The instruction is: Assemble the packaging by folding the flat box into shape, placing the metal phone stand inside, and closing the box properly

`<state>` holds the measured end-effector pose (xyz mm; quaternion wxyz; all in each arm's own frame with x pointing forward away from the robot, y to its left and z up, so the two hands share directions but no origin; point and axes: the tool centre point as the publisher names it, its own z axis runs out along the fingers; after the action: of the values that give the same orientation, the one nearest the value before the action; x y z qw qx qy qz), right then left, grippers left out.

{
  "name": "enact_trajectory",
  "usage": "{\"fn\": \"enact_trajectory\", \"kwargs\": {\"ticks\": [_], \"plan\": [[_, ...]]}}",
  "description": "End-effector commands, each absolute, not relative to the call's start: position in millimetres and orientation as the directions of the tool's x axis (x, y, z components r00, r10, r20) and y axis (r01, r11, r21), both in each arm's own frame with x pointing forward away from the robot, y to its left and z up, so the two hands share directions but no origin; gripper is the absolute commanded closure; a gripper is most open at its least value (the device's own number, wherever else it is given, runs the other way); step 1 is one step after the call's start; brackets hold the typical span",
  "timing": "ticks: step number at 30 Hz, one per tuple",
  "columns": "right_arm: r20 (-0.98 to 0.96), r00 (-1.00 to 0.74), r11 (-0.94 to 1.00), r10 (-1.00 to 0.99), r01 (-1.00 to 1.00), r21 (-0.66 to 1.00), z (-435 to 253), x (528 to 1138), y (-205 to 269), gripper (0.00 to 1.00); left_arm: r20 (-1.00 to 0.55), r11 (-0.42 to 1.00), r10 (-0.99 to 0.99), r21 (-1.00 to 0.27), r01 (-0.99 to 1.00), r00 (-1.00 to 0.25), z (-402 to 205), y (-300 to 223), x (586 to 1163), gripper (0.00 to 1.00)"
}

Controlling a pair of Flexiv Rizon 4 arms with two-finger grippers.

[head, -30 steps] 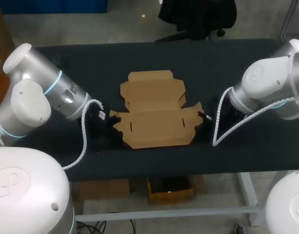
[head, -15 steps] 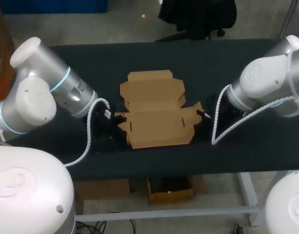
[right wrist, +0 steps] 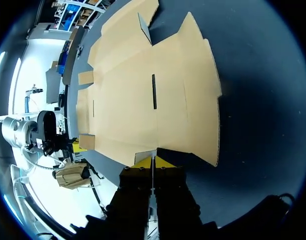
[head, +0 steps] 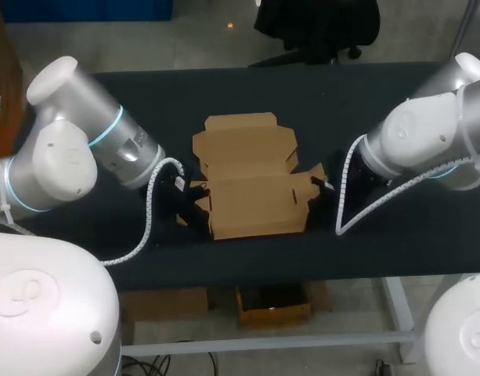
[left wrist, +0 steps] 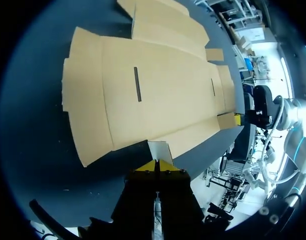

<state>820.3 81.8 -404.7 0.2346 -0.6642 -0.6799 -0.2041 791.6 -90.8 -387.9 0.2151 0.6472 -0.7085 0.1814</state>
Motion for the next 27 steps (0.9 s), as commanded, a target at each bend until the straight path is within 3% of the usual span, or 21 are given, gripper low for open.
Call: {"fn": "enact_trajectory", "kwargs": {"ticks": [1,27], "plan": [[0.582,-0.009,0.036,0.813,0.999,-0.035,-404,821,87,1.0,0.525,0.104,-0.848,0.024,-0.994,-0.076,-389,-100,793,1.0],[0.536,-0.026,0.068,0.844,0.996,-0.058,-407,815,104,1.0,0.481,0.083,-0.874,0.004,-0.997,-0.071,-395,-118,794,1.0]]}}
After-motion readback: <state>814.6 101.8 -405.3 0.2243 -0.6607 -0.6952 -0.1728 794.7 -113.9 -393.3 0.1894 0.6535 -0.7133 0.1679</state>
